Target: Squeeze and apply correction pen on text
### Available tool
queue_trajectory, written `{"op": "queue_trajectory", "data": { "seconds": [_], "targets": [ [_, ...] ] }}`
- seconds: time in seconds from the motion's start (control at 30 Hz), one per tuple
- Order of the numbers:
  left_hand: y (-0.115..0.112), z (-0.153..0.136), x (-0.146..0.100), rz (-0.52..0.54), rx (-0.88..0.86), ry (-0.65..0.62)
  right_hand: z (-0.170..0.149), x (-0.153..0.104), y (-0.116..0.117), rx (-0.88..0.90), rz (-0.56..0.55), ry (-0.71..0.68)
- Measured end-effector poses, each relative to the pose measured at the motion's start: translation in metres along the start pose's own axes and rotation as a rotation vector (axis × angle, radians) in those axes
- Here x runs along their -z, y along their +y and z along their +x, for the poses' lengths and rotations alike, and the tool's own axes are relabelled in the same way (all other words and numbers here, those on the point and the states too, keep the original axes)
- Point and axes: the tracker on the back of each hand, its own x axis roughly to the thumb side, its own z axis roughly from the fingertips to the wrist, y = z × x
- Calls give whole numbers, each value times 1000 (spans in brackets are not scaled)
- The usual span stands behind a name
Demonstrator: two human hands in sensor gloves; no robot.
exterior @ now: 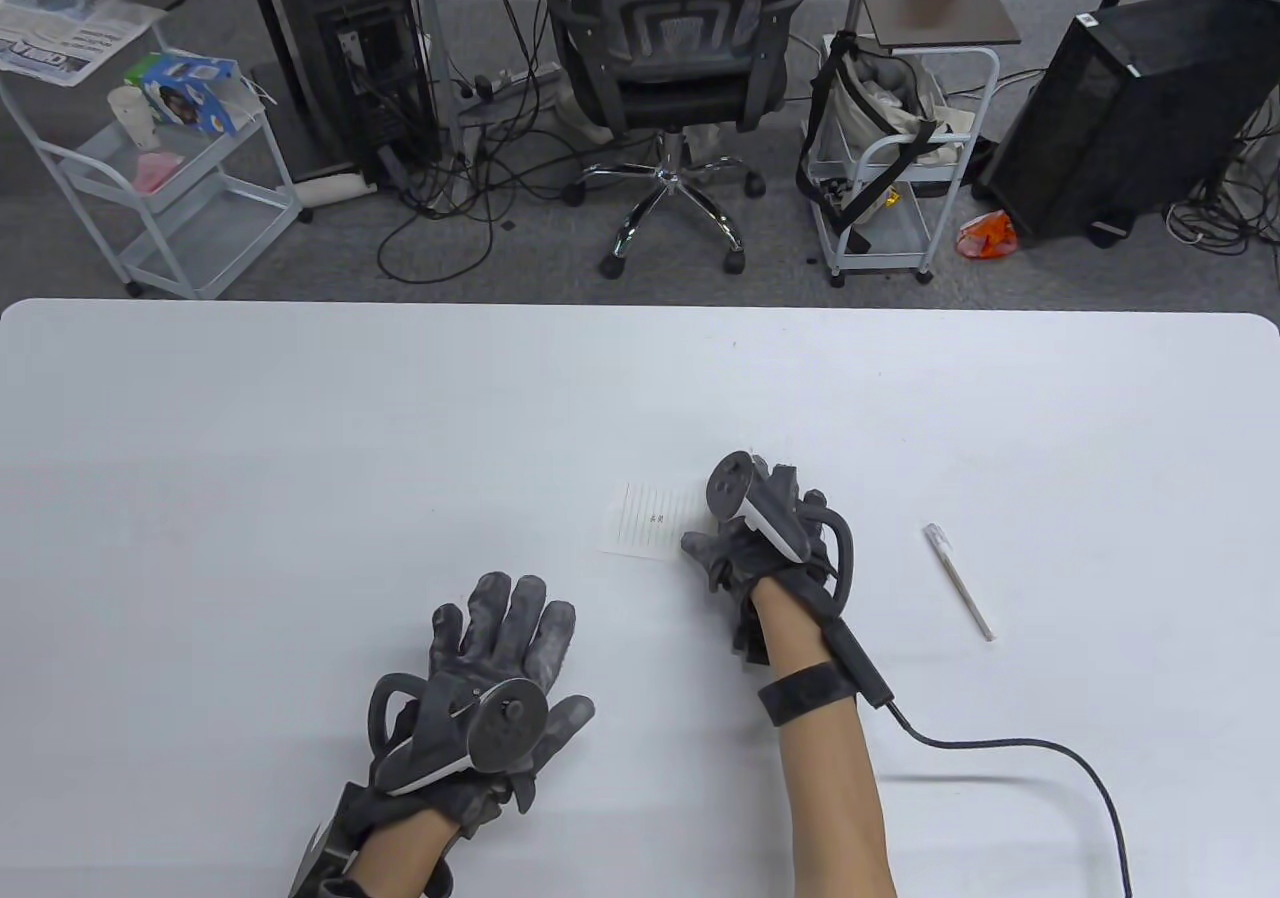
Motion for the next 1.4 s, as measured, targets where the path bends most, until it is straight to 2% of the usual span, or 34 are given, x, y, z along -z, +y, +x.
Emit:
{"op": "queue_trajectory", "data": {
  "seconds": [0.47, 0.7, 1.0, 1.23, 1.4],
  "targets": [
    [1, -1, 0, -9, -2, 2, -1, 2, 4, 47, 17, -16],
    [1, 0, 0, -9, -3, 2, 4, -3, 2, 29, -30, -42],
    [0, -1, 0, -10, -9, 1, 4, -6, 0, 93, -87, -24],
    [1, -1, 0, -12, -7, -3, 0, -5, 0, 161, -78, -14],
    [0, -1, 0, -15, -8, -2, -8, -5, 2, 352, -81, -6]
  ]
}}
